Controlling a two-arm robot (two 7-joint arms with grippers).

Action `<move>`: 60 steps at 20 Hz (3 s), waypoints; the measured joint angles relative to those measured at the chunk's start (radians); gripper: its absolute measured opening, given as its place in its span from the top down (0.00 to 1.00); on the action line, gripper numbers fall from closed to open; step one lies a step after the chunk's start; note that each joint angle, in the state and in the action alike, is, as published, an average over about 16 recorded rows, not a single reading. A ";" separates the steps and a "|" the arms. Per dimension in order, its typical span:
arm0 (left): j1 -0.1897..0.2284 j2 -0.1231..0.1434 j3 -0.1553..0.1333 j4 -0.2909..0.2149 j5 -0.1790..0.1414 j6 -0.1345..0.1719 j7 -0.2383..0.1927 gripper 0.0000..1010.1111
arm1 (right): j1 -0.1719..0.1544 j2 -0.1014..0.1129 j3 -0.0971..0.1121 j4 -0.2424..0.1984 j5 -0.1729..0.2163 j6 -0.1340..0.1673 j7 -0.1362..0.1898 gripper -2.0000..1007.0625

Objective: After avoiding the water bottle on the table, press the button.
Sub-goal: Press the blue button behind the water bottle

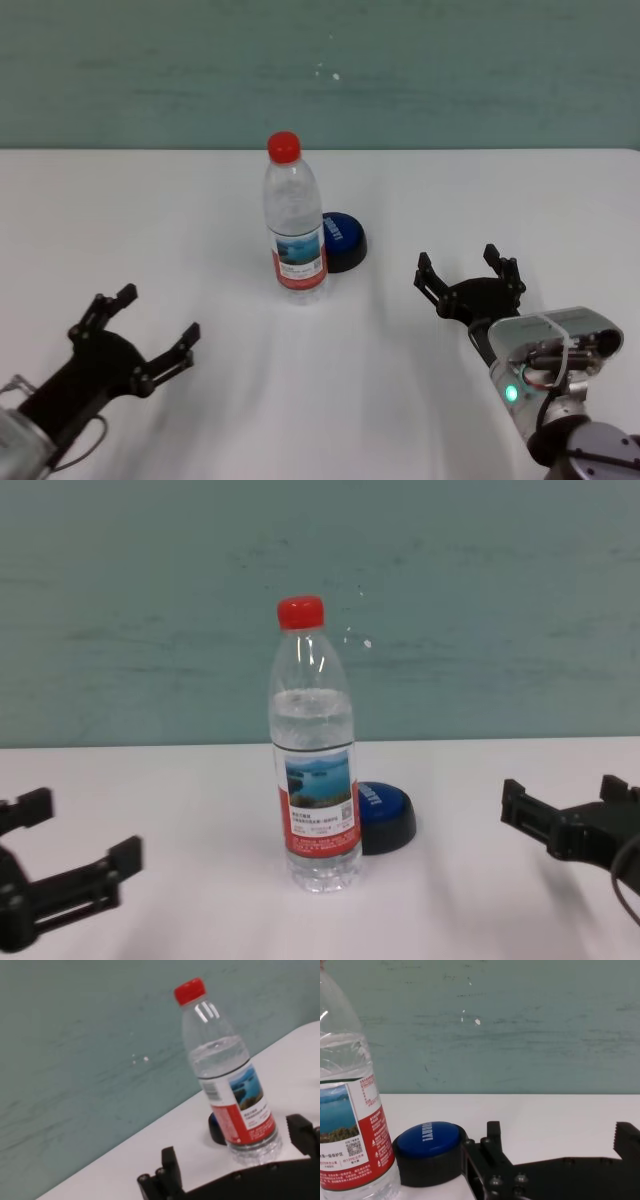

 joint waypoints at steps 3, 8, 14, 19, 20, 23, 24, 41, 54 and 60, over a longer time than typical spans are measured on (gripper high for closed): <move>0.017 0.014 -0.035 0.014 -0.031 -0.026 -0.019 0.01 | 0.000 0.000 0.000 0.000 0.000 0.000 0.000 0.00; 0.016 0.029 -0.081 0.057 -0.075 -0.064 -0.050 0.01 | 0.000 0.000 0.000 0.000 0.000 0.000 0.000 0.00; -0.048 0.033 -0.099 0.149 -0.117 -0.096 -0.091 0.01 | 0.000 0.000 0.000 0.000 0.000 0.000 0.000 0.00; -0.151 0.032 -0.079 0.256 -0.141 -0.111 -0.132 0.01 | 0.000 0.000 0.000 0.000 0.000 0.000 0.000 0.00; -0.174 0.032 -0.073 0.278 -0.145 -0.114 -0.140 0.01 | 0.000 0.000 0.000 0.000 0.000 0.000 0.000 0.00; -0.246 0.030 -0.050 0.348 -0.158 -0.120 -0.167 0.01 | 0.000 0.000 0.000 0.000 0.000 0.000 0.000 0.00; -0.271 0.029 -0.041 0.372 -0.162 -0.122 -0.177 0.01 | 0.000 0.000 0.000 0.000 0.000 0.000 0.000 0.00; -0.637 -0.057 0.107 0.744 -0.152 -0.154 -0.228 0.01 | 0.000 0.000 0.000 0.000 0.000 0.000 0.000 0.00; -0.837 -0.166 0.200 0.998 -0.105 -0.214 -0.252 0.01 | 0.000 0.000 0.000 0.000 0.000 0.000 0.000 0.00; -0.894 -0.208 0.228 1.077 -0.084 -0.239 -0.254 0.01 | 0.000 0.000 0.000 0.000 0.000 0.000 0.000 0.00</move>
